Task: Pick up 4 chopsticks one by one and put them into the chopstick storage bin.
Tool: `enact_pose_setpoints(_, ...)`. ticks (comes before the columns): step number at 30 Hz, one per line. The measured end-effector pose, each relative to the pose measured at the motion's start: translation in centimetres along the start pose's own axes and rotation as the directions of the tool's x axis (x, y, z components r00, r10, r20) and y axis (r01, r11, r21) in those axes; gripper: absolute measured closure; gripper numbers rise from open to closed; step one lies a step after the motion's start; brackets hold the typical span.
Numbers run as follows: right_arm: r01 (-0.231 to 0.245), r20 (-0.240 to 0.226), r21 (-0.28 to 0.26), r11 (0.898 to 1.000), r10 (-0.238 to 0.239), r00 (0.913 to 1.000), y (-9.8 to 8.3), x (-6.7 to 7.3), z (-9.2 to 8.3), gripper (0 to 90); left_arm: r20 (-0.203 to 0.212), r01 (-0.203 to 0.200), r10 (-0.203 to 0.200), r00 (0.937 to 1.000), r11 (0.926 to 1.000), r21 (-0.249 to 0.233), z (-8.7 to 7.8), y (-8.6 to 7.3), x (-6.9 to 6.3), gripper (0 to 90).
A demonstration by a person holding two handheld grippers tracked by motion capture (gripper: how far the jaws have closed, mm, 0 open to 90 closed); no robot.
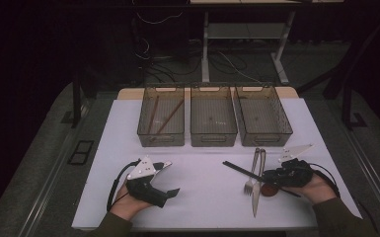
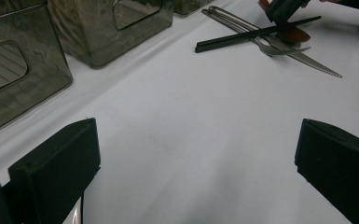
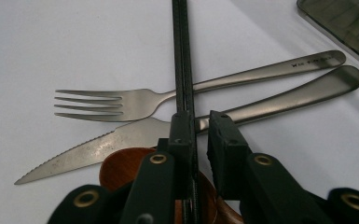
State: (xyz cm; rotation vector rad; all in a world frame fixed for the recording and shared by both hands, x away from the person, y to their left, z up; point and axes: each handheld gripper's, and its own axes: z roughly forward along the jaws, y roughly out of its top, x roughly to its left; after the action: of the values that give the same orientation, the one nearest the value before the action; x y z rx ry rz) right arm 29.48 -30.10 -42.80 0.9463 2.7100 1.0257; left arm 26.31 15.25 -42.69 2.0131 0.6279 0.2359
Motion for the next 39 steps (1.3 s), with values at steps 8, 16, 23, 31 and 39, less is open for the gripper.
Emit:
enact_pose_setpoints(8,0.003,0.013,0.007,1.000,-0.003,0.9999,0.0,0.0,0.3,80.3,0.001,0.005,-0.005,1.0000,1.0000,0.001,0.0,0.0,0.0,0.0)
enact_pose_setpoints(16,0.004,0.020,0.015,1.000,-0.005,0.9998,0.0,-0.1,0.5,80.3,0.001,0.003,-0.003,1.0000,1.0000,0.001,0.0,-0.1,0.0,0.0)
enact_pose_setpoints(23,0.004,0.022,0.023,1.000,-0.004,0.9997,-0.1,-0.2,0.8,80.3,0.000,0.005,-0.005,1.0000,1.0000,-0.001,0.0,-0.1,0.0,0.0)
enact_pose_setpoints(31,0.008,0.013,0.032,0.999,-0.008,0.9999,-0.2,-0.2,1.0,84.2,0.000,0.004,-0.004,1.0000,1.0000,-0.002,0.0,-0.1,0.0,0.0)
enact_pose_setpoints(39,0.006,0.010,0.015,1.000,-0.006,0.9999,-0.2,-0.3,0.7,84.7,0.002,0.003,-0.003,1.0000,1.0000,-0.002,0.0,-0.1,0.0,0.0)
